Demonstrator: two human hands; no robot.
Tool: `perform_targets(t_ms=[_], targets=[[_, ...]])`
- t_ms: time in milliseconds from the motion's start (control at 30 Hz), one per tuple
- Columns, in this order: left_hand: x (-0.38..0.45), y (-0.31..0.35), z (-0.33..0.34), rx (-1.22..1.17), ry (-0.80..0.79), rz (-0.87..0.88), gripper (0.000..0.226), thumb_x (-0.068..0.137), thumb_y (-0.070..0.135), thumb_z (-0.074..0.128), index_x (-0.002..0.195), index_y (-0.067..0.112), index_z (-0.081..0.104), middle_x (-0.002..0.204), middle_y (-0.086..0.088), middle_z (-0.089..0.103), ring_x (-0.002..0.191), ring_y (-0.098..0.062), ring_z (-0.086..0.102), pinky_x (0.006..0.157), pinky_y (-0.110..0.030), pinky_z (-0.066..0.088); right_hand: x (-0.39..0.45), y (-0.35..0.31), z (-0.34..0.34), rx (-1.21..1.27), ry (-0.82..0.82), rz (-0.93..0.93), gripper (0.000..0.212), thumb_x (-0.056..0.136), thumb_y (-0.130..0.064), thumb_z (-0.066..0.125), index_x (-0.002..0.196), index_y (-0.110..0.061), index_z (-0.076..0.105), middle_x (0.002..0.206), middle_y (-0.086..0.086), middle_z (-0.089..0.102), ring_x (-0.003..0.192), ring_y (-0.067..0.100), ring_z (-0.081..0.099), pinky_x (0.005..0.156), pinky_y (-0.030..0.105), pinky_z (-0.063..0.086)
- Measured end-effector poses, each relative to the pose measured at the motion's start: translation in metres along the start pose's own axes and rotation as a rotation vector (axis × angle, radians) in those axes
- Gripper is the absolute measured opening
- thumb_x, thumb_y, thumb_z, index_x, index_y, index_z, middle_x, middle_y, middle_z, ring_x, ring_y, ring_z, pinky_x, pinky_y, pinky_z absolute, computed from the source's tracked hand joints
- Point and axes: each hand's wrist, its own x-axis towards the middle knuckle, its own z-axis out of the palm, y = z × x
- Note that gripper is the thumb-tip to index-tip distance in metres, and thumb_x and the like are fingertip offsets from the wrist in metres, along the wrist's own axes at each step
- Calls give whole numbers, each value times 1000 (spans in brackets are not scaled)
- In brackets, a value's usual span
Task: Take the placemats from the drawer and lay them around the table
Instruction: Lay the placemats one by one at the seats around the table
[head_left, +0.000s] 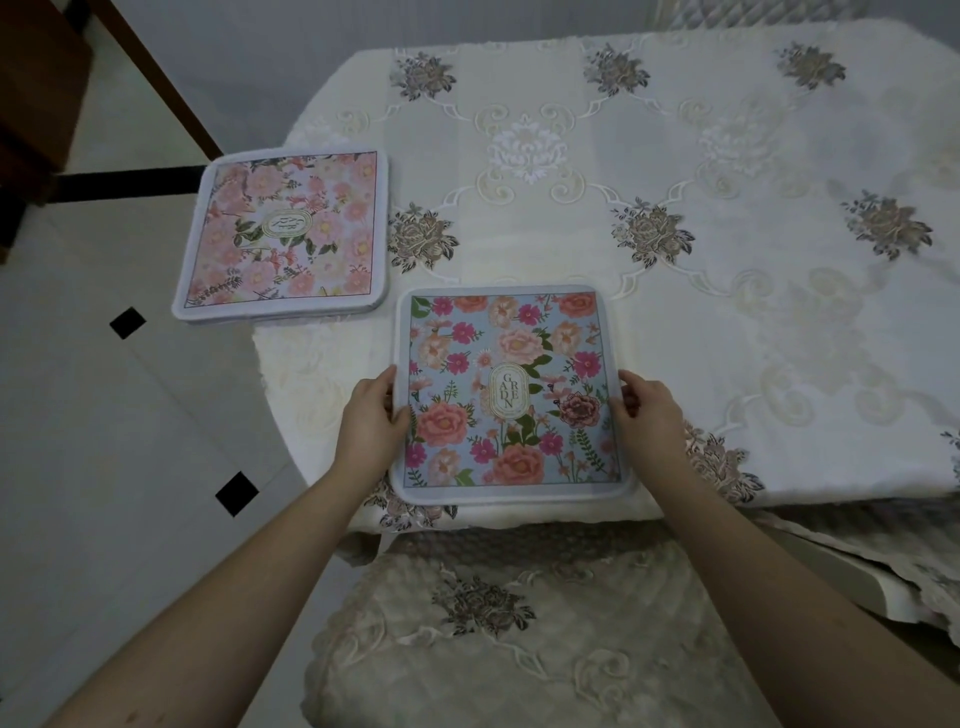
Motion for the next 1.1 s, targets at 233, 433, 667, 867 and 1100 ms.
perform_targets(t_ms=[233,433,667,867,1100], targets=[[5,1,-1,43,-17,-32,62,84,18,70,141,14,47,105,-2,46,99,-28,55,90,-43,51,-1,3,12,-74,95,-11,39,98,-17,57,136,-12,56,119,13,57,104,30,58,94,45,49],[4,-4,1,259,19,-2,60,86,36,68,137,11,51,113,-15,51,105,-34,50,86,-42,44,-3,2,19,-265,144,26,42,99,-21,53,141,-16,50,127,14,53,116,34,46,101,48,29],[10,3,17,249,172,137,56,90,43,46,136,10,48,134,-13,46,125,-29,41,102,-49,38,8,-11,32,-262,256,-41,51,97,-18,55,145,-12,42,141,16,47,130,35,39,109,53,23],[64,33,38,356,20,405,54,95,29,36,143,8,48,150,-13,46,143,-29,35,118,-46,25,44,-60,59,-292,30,-399,61,97,-38,20,149,-11,37,154,9,39,145,26,29,120,43,11],[125,48,59,534,-91,474,67,96,39,7,157,12,18,166,-3,11,153,-16,6,124,-36,0,96,-101,91,-397,-124,-567,62,98,-36,14,156,-12,19,164,4,15,152,17,8,123,35,4]])
